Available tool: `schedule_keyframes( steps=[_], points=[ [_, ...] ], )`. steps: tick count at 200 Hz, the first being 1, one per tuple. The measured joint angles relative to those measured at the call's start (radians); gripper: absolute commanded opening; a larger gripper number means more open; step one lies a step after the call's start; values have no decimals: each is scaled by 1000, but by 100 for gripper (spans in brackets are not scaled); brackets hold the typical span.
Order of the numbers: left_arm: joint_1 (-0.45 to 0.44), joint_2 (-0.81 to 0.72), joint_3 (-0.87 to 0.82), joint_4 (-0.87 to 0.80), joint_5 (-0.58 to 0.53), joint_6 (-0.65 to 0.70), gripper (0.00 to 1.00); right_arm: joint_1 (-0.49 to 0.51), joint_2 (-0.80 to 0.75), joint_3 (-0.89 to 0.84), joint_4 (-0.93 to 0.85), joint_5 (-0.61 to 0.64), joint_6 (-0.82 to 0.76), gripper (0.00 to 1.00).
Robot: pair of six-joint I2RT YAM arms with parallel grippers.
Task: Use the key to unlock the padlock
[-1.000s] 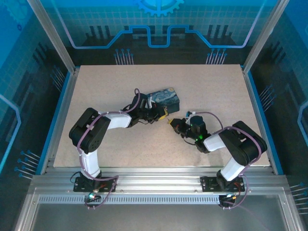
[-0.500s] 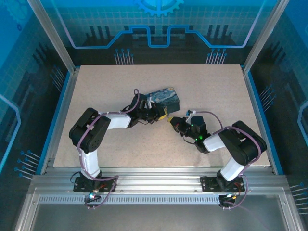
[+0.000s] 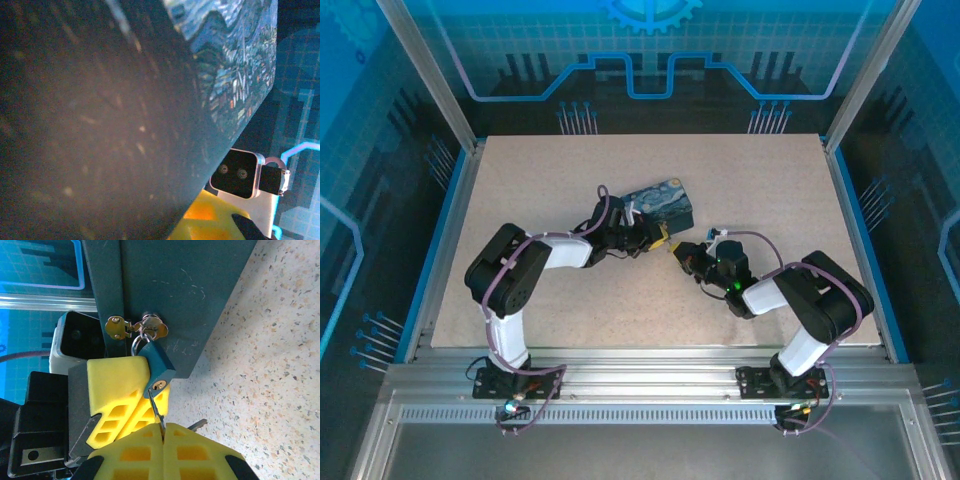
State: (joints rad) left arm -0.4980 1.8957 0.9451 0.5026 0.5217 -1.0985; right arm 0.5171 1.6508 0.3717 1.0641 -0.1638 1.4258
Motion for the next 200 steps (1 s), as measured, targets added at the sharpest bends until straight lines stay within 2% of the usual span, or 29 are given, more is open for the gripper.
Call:
schedule_keyframes(
  steps=[200],
  points=[
    [6,9,0,22,11,-25,0,-1,17,16,-2,3,0,0]
  ],
)
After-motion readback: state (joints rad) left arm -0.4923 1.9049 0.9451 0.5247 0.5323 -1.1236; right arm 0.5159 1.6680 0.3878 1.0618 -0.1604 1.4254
